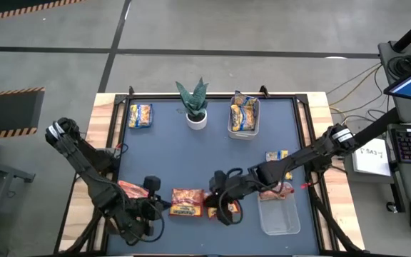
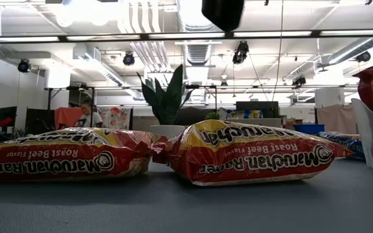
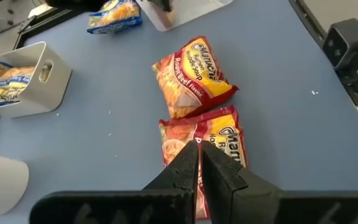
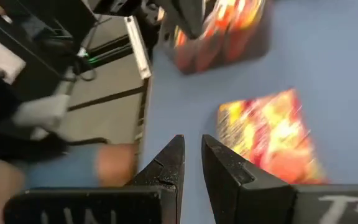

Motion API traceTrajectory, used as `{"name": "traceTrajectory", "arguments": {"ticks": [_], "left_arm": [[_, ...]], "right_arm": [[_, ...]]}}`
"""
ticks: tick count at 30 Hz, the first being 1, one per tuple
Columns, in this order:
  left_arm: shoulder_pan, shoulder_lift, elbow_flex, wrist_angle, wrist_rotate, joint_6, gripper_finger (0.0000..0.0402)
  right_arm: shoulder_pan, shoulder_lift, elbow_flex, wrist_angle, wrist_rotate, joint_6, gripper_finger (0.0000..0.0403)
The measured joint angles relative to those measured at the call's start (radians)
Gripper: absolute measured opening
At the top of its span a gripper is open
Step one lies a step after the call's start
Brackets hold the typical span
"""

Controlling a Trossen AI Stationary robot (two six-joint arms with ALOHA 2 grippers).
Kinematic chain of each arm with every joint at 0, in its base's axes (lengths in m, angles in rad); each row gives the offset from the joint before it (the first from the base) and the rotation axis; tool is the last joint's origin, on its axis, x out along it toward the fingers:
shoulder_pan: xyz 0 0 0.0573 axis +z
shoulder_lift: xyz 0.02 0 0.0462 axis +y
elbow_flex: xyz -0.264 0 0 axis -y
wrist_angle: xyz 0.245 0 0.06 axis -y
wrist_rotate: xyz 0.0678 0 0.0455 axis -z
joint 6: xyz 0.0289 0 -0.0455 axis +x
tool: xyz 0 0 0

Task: Sort Maruchan noodles
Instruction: Put the left red instant noodle pack into the transparent bin

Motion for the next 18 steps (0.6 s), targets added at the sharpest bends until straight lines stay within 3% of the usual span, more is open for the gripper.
{"name": "traceTrajectory", "arguments": {"ticks": [4,9,18], "left_arm": [[0.017,0.044,-0.015,0.053,0.001,-0.017,0.0000],[0.052,0.138,-0.024,0.086,0.015,-0.051,0.0000],[0.164,0.334,-0.024,0.114,0.241,-0.154,0.0000]], "right_arm": [[0.020,0.000,0.000,-0.041,0.000,0.147,0.0043],[0.044,0.006,-0.001,-0.144,0.013,0.201,0.0043],[0.040,0.097,-0.003,-0.165,0.062,0.176,0.0043]]}}
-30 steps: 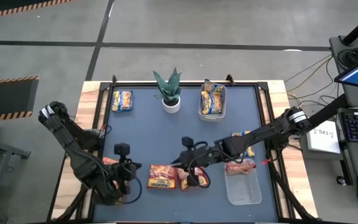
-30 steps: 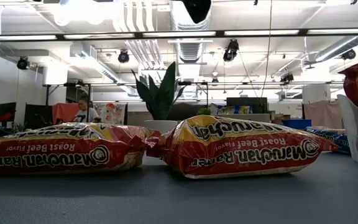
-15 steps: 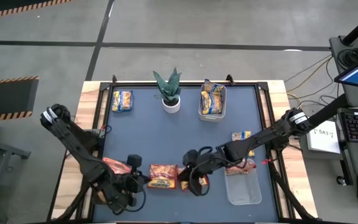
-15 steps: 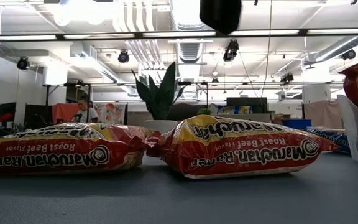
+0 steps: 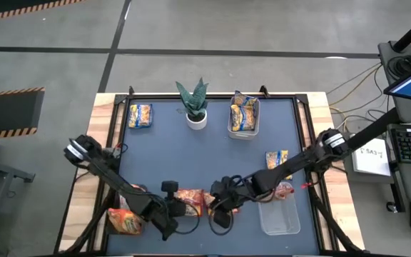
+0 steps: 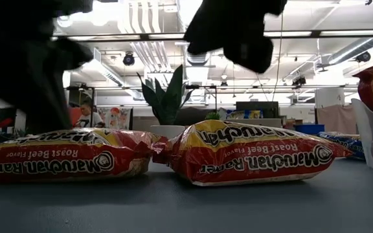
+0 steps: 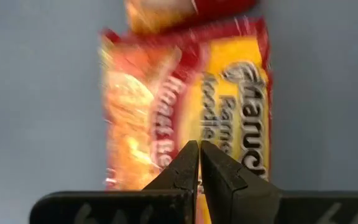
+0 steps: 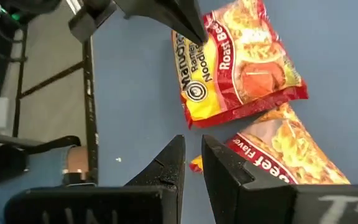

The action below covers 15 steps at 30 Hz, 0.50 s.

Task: Sort Maruchan noodles
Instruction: Put the left red instant noodle pack into the transparent bin

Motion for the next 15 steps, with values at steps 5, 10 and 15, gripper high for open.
{"name": "traceTrajectory", "arguments": {"ticks": [5,10,15], "left_arm": [[0.016,0.030,0.005,0.012,0.040,-0.051,0.0000],[0.043,0.034,0.006,0.024,-0.072,-0.203,0.0000],[0.082,0.035,0.007,0.022,-0.143,-0.299,0.0000]], "right_arm": [[-0.025,0.042,0.000,-0.007,0.026,-0.043,0.0043],[-0.054,0.056,0.000,-0.033,0.027,-0.107,0.0043],[-0.072,0.049,0.000,-0.061,0.026,-0.164,0.0043]]}}
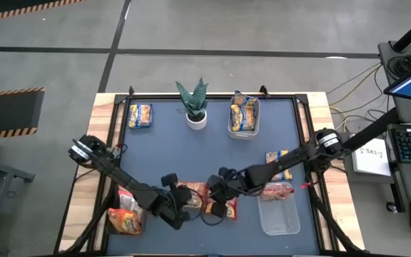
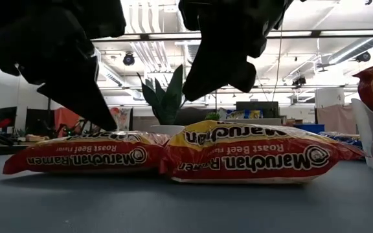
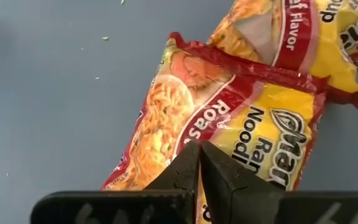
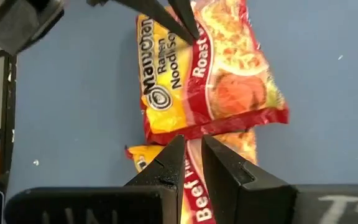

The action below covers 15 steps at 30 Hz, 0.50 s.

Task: Sort Maruchan noodles
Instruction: Put the left red instant noodle pack into the transparent bin

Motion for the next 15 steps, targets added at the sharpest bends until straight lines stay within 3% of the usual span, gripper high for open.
{"name": "traceTrajectory", "arguments": {"ticks": [5,12,15], "left_arm": [[-0.002,-0.028,0.000,-0.009,0.010,0.044,0.0000],[-0.012,-0.083,-0.003,-0.027,0.138,0.172,0.0000],[-0.014,-0.074,-0.014,-0.024,0.145,0.205,0.0000]], "right_arm": [[-0.018,-0.007,0.000,-0.071,0.000,-0.004,0.0043],[-0.039,-0.011,0.000,-0.130,0.001,-0.030,0.0043],[-0.048,-0.024,-0.001,-0.190,0.009,-0.051,0.0043]]}}
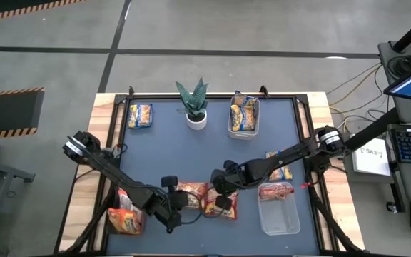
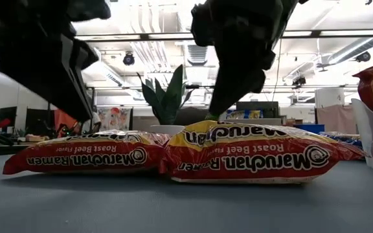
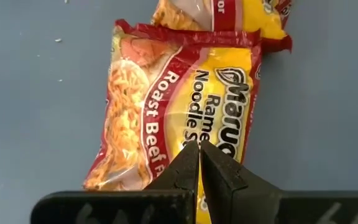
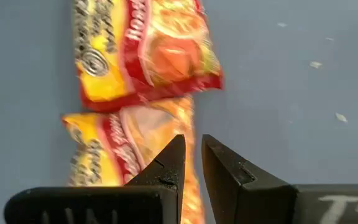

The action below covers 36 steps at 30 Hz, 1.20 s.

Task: Sort Maruchan noodles
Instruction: Put the left red instant noodle pack into the transparent bin

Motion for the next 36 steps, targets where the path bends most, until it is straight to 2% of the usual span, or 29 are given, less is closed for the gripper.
{"name": "traceTrajectory", "arguments": {"ticks": [3,8,14,19,24,27,30,33,36], "left_arm": [[0.001,0.025,-0.010,0.034,-0.003,0.002,0.0000],[0.014,0.055,-0.010,0.093,-0.029,-0.027,0.0000],[0.050,0.069,-0.011,0.100,-0.227,-0.200,0.0000],[0.071,0.066,-0.010,0.099,-0.303,-0.288,0.0000],[0.052,0.040,0.005,0.093,-0.265,-0.152,0.0000],[0.035,0.026,0.012,0.094,-0.133,0.001,0.0000],[0.029,0.031,0.007,0.094,-0.040,0.052,0.0000],[0.035,0.049,-0.003,0.119,-0.041,0.044,0.0000],[0.037,0.064,-0.006,0.166,-0.085,0.048,0.0000]], "right_arm": [[-0.005,-0.017,-0.014,-0.044,0.020,-0.016,0.0043],[-0.009,-0.045,-0.053,-0.022,0.029,-0.026,0.0043],[-0.009,-0.048,-0.111,0.161,0.035,-0.021,0.0043],[-0.013,-0.061,-0.170,0.284,0.018,0.015,0.0043],[-0.031,-0.109,-0.252,0.431,0.016,0.052,0.0043],[-0.036,-0.129,-0.323,0.570,0.016,0.058,0.0043],[-0.038,-0.129,-0.382,0.708,0.014,0.075,0.0043],[-0.039,-0.122,-0.416,0.769,0.016,0.097,0.0043],[-0.039,-0.122,-0.433,0.781,0.016,0.101,0.0043]]}}
